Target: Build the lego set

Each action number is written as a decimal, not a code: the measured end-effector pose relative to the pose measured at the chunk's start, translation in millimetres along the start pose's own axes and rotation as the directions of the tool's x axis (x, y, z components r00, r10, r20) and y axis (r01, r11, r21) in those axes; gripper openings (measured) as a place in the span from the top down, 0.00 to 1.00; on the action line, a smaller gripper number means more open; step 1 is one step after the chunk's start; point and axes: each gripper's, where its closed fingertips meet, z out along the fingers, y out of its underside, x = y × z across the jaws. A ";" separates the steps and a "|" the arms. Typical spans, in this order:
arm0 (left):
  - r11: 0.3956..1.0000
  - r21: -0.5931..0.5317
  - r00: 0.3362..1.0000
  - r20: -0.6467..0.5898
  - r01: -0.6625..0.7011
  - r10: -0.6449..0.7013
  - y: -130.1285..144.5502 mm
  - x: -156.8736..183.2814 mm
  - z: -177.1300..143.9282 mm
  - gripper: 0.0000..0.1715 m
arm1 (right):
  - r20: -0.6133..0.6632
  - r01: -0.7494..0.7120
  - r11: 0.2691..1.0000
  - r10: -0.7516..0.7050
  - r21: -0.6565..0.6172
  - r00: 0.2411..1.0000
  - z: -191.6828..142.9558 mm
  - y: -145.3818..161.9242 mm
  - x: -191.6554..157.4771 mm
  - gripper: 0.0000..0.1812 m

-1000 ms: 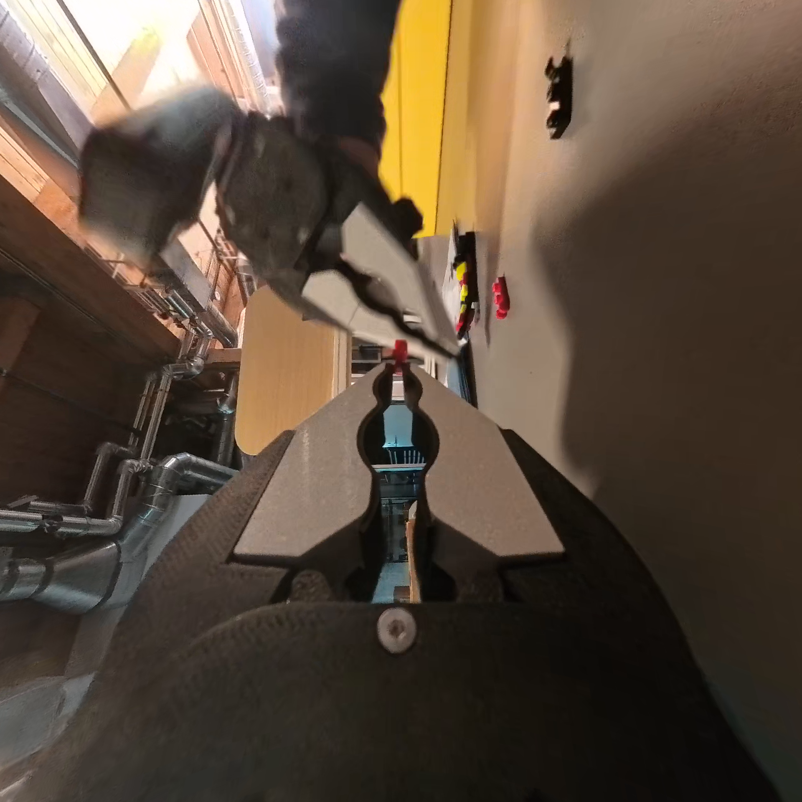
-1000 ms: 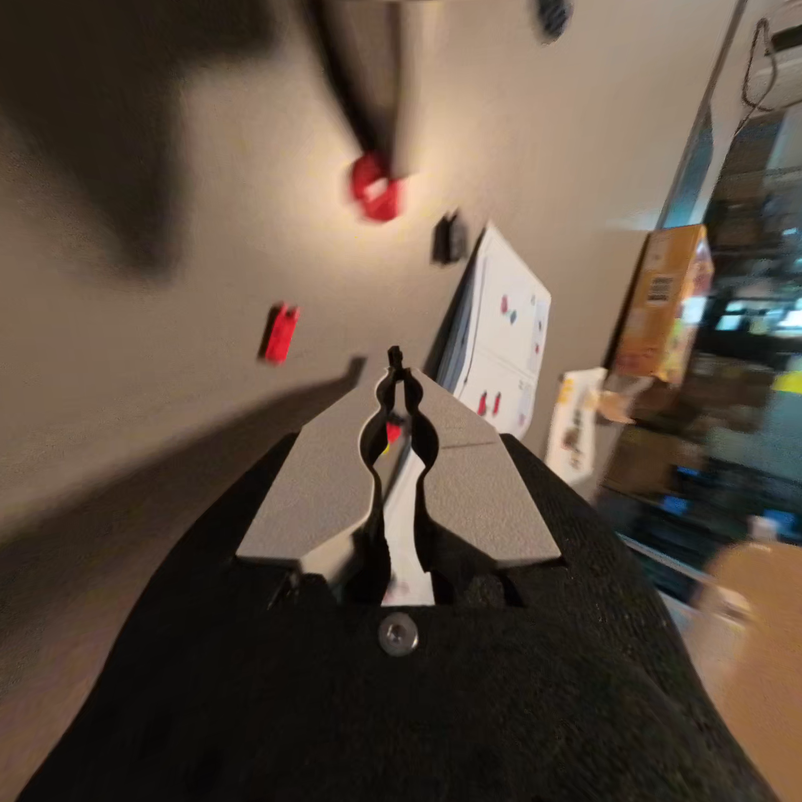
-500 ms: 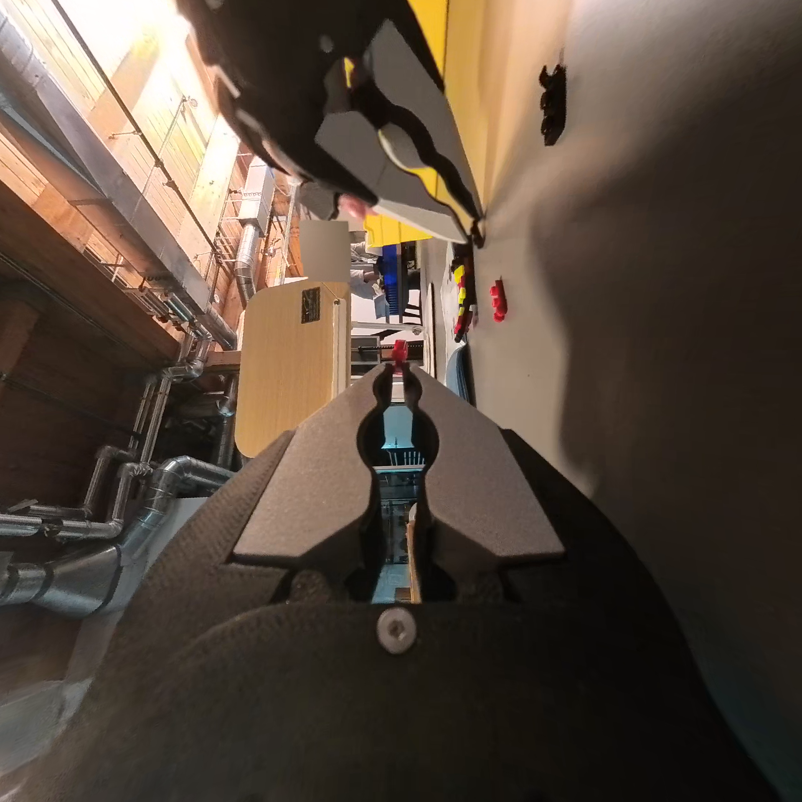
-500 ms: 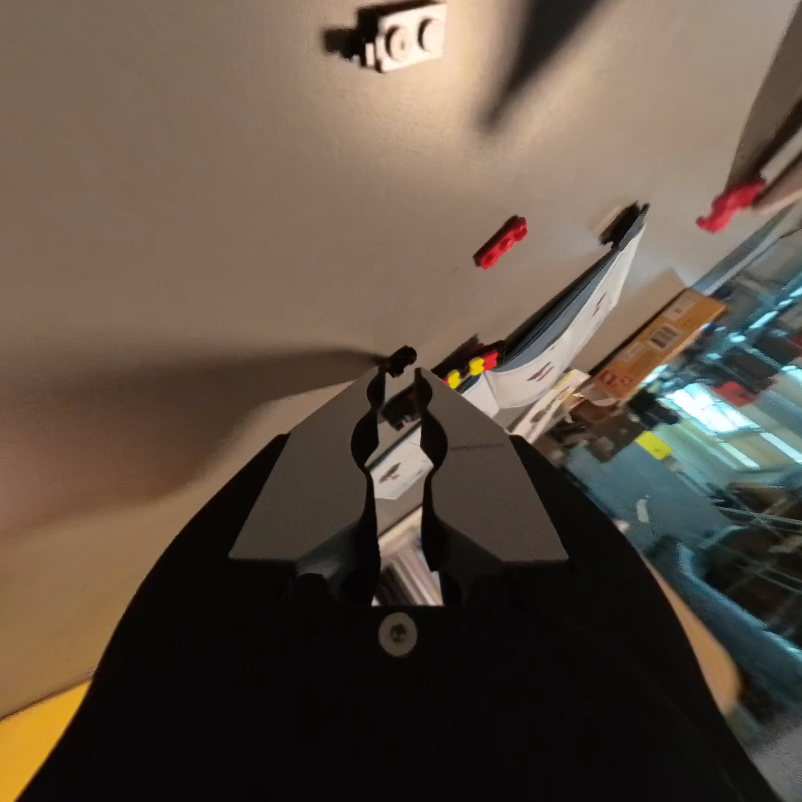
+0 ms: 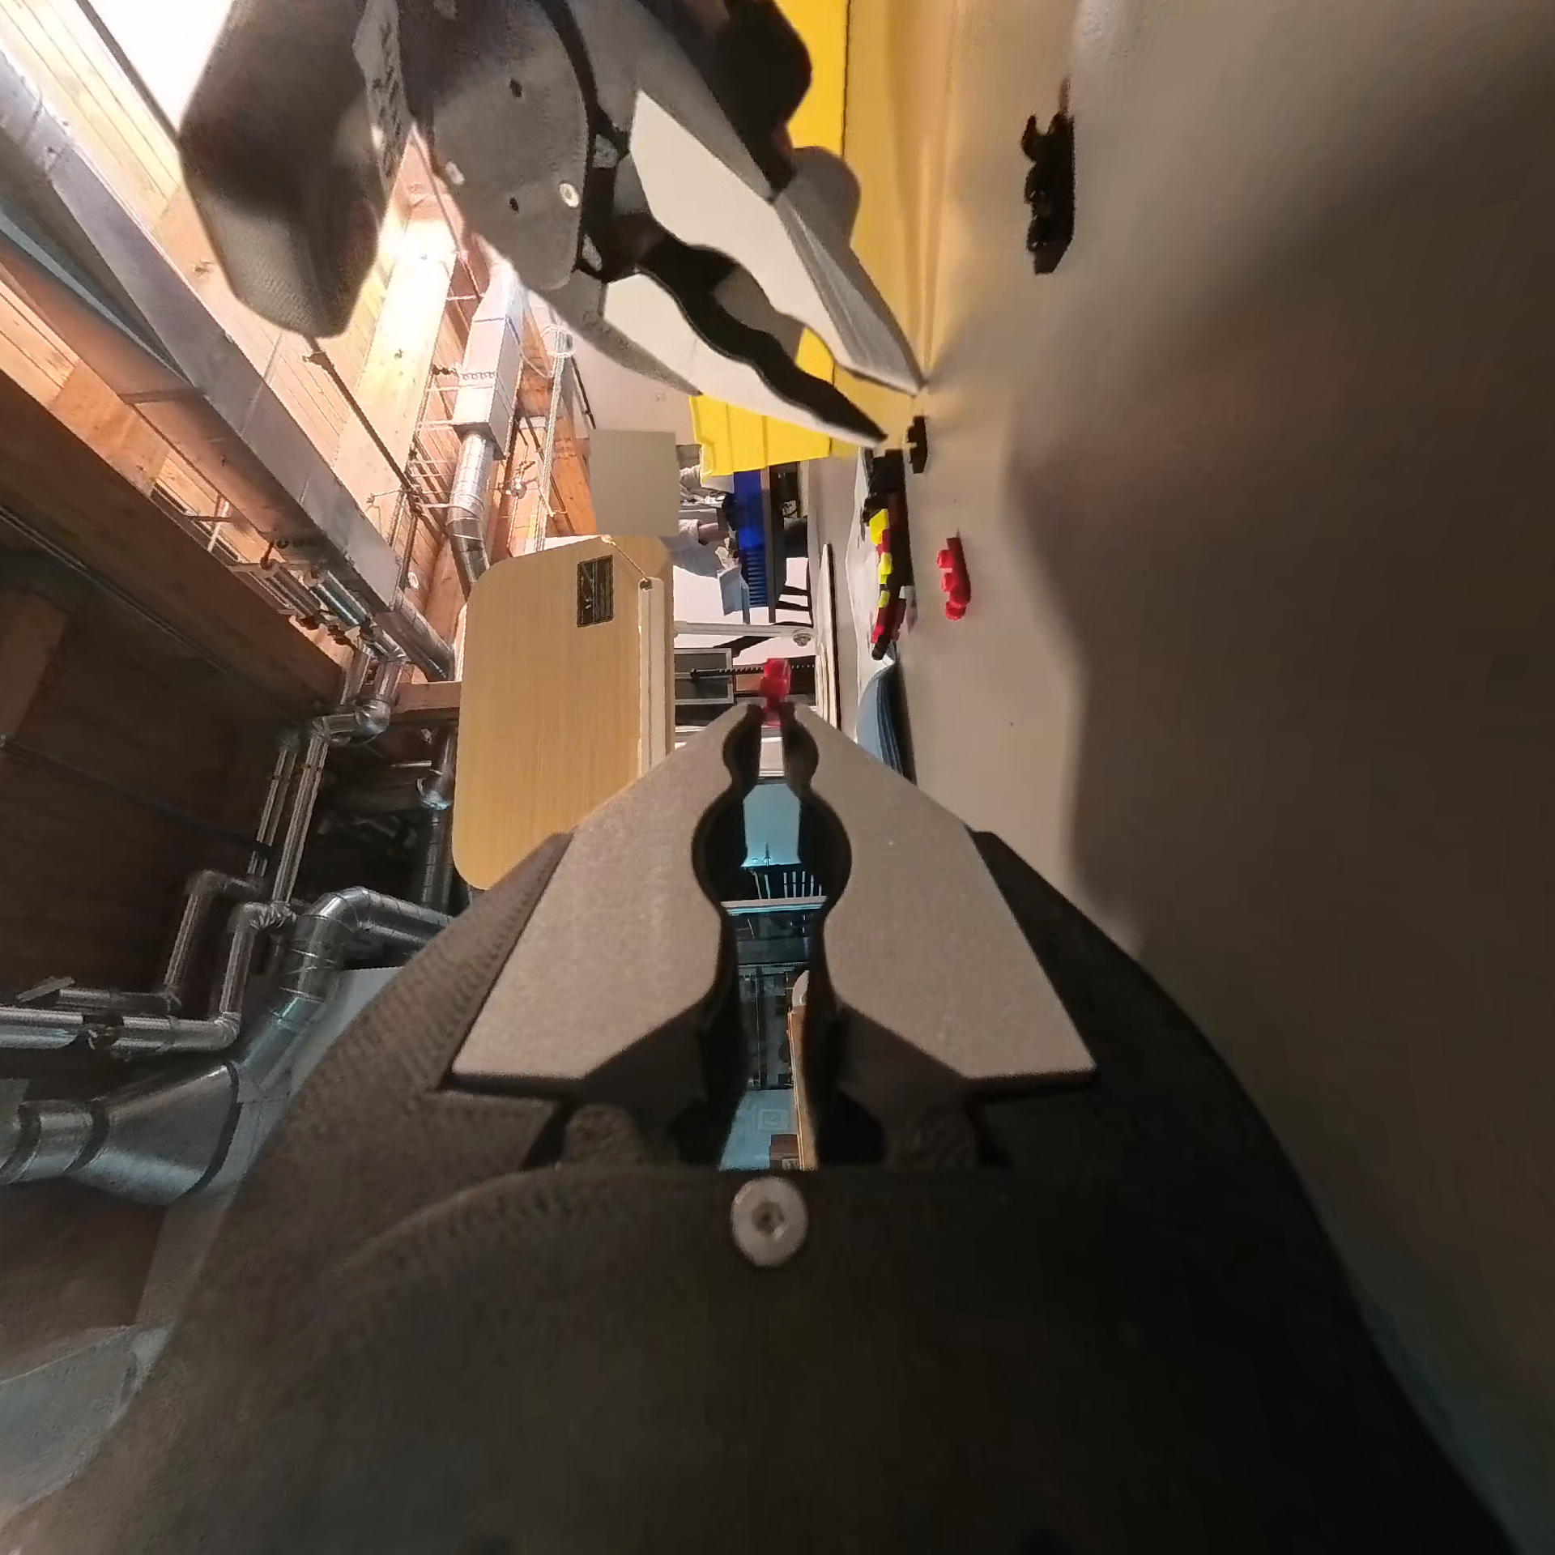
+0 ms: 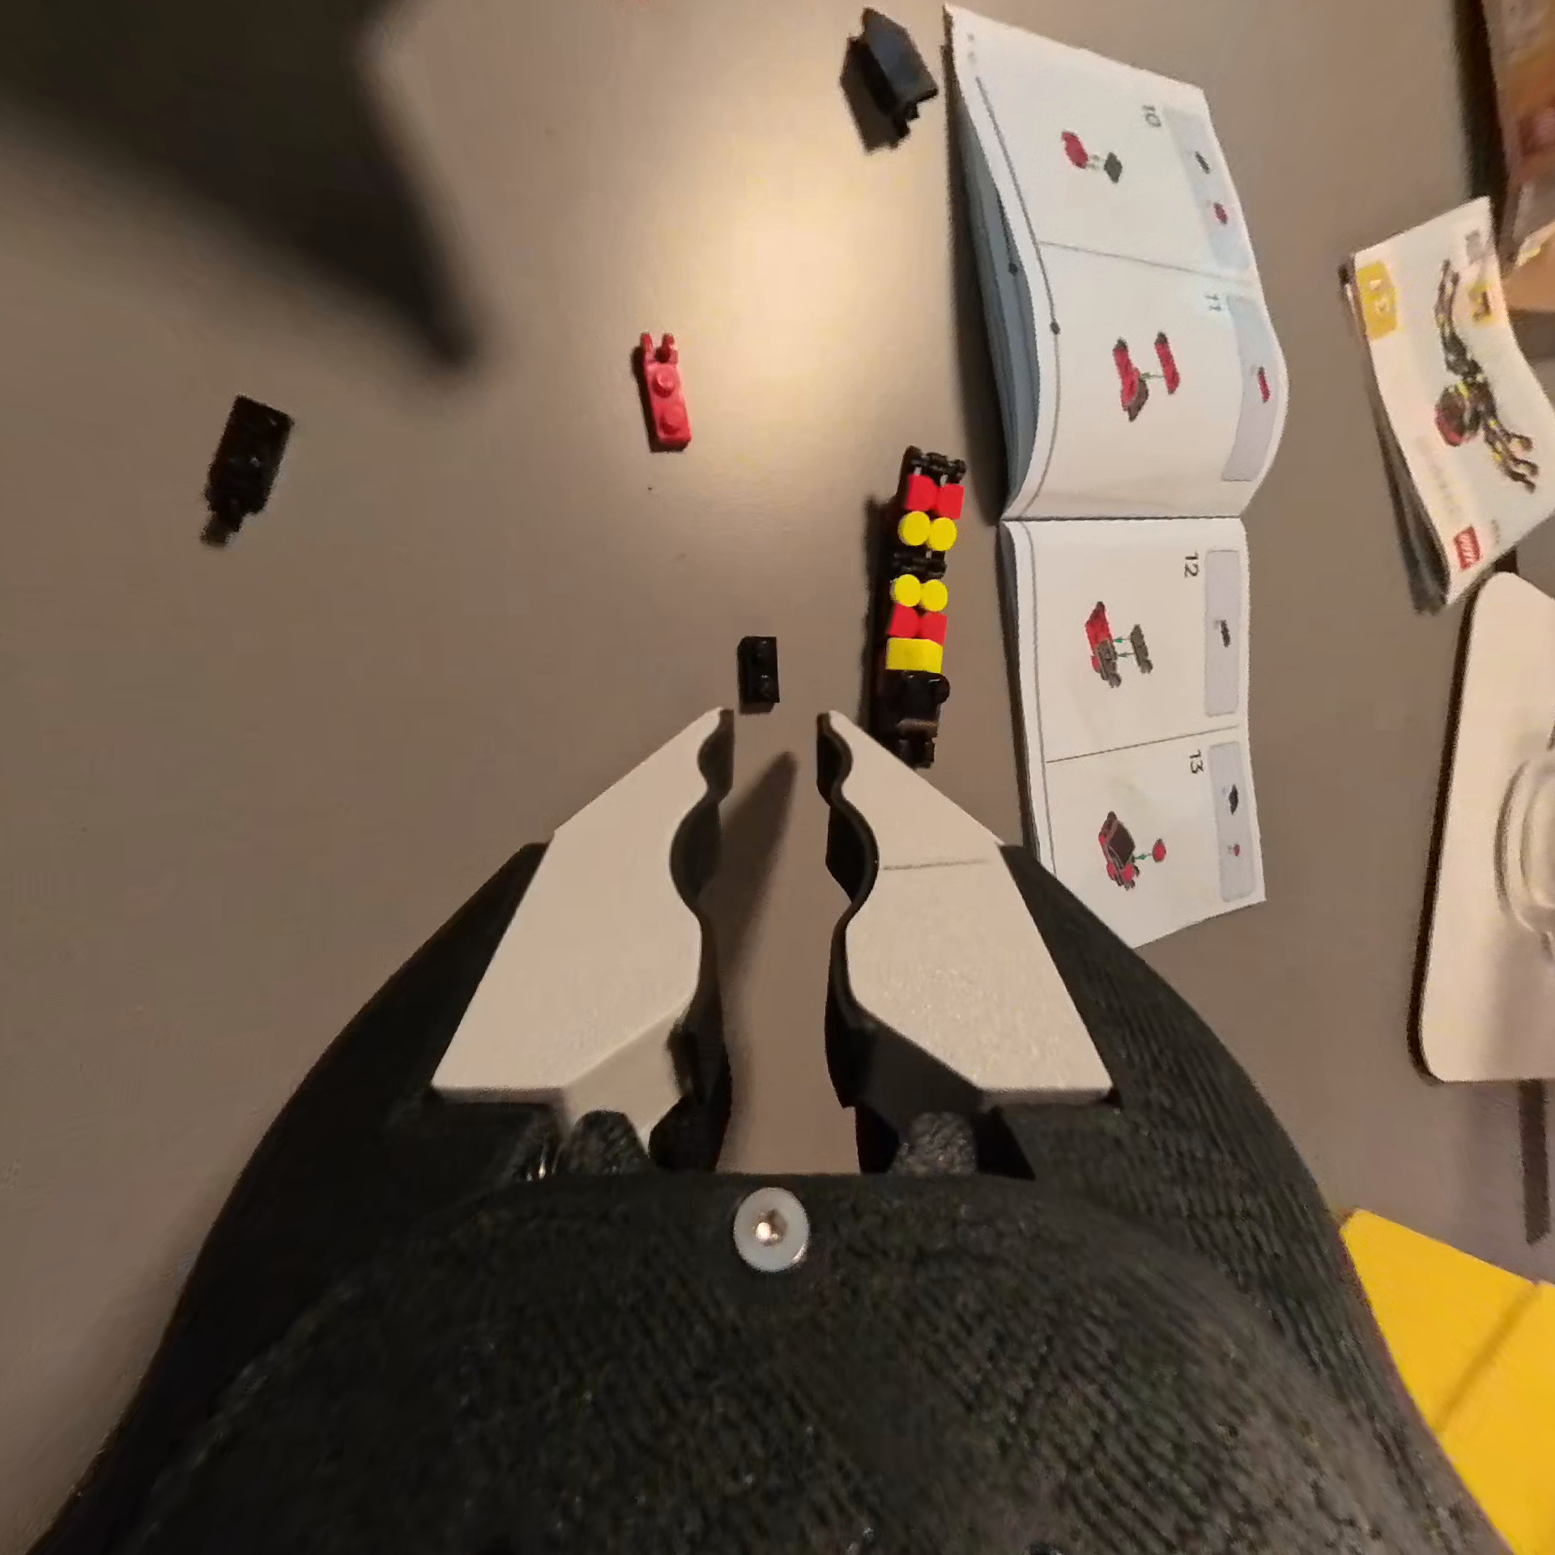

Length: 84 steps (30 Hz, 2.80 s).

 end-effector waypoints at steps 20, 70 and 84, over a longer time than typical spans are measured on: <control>1.000 -0.005 1.000 0.001 -0.010 0.010 -0.1 0.5 1.0 0.98 | 0.267 -0.436 0.838 0.361 0.327 0.894 -2.3 -37.6 -19.6 0.81; 0.994 0.094 0.973 0.217 0.055 -0.074 -17.6 -42.9 -6.2 0.98 | 0.484 -0.114 0.889 -0.130 0.443 0.866 -38.0 -149.5 -28.6 0.92; 0.995 0.074 0.974 0.215 0.059 -0.074 -13.5 -42.5 -3.8 0.98 | 0.374 -0.020 0.896 -0.165 0.444 0.913 -35.1 -152.0 -26.5 0.91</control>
